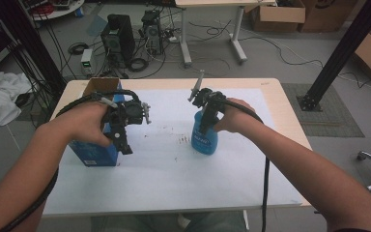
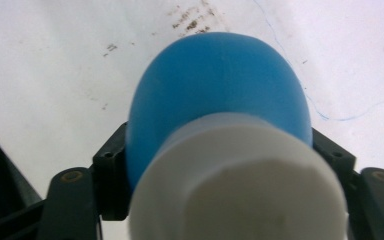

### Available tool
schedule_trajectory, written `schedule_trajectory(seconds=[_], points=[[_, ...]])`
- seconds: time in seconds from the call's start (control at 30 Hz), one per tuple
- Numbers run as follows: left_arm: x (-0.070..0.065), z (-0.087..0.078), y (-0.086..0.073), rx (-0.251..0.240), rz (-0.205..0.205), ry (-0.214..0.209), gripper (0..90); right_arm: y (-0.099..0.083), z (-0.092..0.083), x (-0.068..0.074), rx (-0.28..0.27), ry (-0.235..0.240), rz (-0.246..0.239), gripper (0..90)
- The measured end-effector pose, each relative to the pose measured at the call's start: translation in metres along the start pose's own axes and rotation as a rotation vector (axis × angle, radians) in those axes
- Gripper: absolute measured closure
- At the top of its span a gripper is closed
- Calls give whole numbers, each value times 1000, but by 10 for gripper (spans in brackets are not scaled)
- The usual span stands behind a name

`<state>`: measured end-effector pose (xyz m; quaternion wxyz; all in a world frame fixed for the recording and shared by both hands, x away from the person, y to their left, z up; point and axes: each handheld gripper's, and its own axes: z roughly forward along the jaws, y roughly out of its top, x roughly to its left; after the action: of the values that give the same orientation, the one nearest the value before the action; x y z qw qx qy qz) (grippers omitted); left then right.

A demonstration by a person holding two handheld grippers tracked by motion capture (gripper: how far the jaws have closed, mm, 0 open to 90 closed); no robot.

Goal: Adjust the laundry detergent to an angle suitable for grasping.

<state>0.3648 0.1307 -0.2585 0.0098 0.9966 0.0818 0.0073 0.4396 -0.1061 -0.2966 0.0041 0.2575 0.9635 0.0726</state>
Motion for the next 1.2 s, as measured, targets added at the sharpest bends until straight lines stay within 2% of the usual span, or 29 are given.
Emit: schedule_trajectory(seconds=[0.1, 0.13, 0.2, 0.27, 0.37, 0.4, 0.5, 0.53, 0.77, 0.83, 0.9, 0.97, 1.0, 1.17, 1.2], points=[[0, -1, 1, 2, 3, -1, 1, 0, -4, 0, -3, 5, -12, 271], [0, -1, 1, 2, 3, 0, 1, -1, -6, 0, -10, 14, -30, 256], [0, -1, 1, 0, 3, 2, 1, -1, -8, 1, -10, 20, -27, 242], [0, -2, 1, 1, 2, 1, 1, -2, -12, 0, -6, 30, -43, 192], [0, -2, 1, 1, 4, 2, 1, -2, -15, 0, -2, 32, -50, 181], [-1, -3, 1, 4, 2, 1, 1, -3, -18, -1, -5, 44, -74, 180], [-1, -3, 2, 3, 1, 1, 1, -3, -20, -2, -4, 51, -85, 177], [-1, -3, 2, 4, 1, 3, 1, -4, -23, -3, -10, 58, -104, 168], [0, -6, 1, 7, 1, 6, 1, -7, -34, -9, -26, 53, -163, 133], [0, -6, 1, 9, 1, 6, 1, -9, -40, -12, -48, 59, -206, 102], [1, -5, 0, 8, -1, 5, 1, -11, -44, -13, -45, 46, -228, 72], [1, -5, 0, 8, -5, 5, 1, -11, -45, -13, -50, 43, -238, 40], [2, -5, 0, 7, -6, 6, 1, -12, -49, -13, -58, 40, -263, 25], [3, -4, 1, 9, -4, 7, 1, -12, -57, -11, -55, 43, -299, 10], [3, -4, 1, 11, 0, 6, 1, -12, -62, -8, -57, 39, -320, 7]])
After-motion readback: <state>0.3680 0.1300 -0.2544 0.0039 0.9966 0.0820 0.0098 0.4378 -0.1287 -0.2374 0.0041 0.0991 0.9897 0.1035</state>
